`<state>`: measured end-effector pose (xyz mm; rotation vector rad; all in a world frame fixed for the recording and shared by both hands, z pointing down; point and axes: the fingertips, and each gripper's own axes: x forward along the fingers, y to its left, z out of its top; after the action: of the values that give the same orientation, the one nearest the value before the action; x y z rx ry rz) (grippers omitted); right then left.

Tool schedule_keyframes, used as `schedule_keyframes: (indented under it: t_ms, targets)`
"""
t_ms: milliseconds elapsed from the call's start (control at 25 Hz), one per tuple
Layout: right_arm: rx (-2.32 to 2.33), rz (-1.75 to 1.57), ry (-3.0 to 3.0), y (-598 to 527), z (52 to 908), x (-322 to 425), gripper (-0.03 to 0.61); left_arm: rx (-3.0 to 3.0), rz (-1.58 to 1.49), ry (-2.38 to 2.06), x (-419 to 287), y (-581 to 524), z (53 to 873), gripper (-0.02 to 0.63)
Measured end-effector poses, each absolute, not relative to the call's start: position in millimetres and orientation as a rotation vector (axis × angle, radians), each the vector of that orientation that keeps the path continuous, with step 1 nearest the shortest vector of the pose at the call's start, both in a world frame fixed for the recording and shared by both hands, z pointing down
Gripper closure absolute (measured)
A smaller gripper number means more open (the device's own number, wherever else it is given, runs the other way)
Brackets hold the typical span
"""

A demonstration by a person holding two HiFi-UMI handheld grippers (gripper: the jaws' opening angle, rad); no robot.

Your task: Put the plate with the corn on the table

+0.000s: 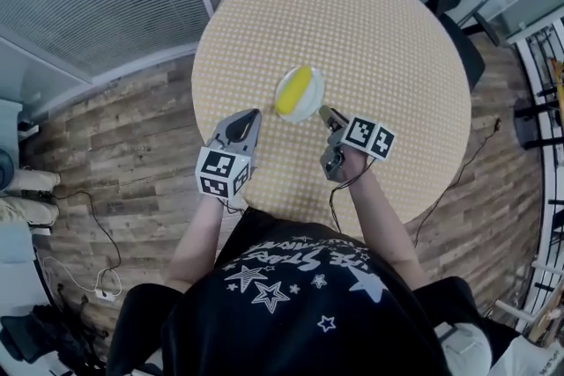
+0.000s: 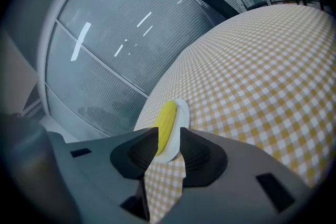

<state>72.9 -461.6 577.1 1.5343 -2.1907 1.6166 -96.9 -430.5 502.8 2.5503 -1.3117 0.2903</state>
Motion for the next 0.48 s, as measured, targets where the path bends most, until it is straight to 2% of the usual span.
schedule_keyframes:
  t_ms: [160,480]
  targets:
    - [1.461,1.513,-2.382,-442.9,539.3,68.4,0.449,2.571,0.244,-1.330,-91.6,-409.2,481.4,0.606]
    - [1.511,0.908,-2.538,-388.7,470.4,85.5,0.474,2.655,0.144,-1.321,-66.6,-347.3,429.6,0.606]
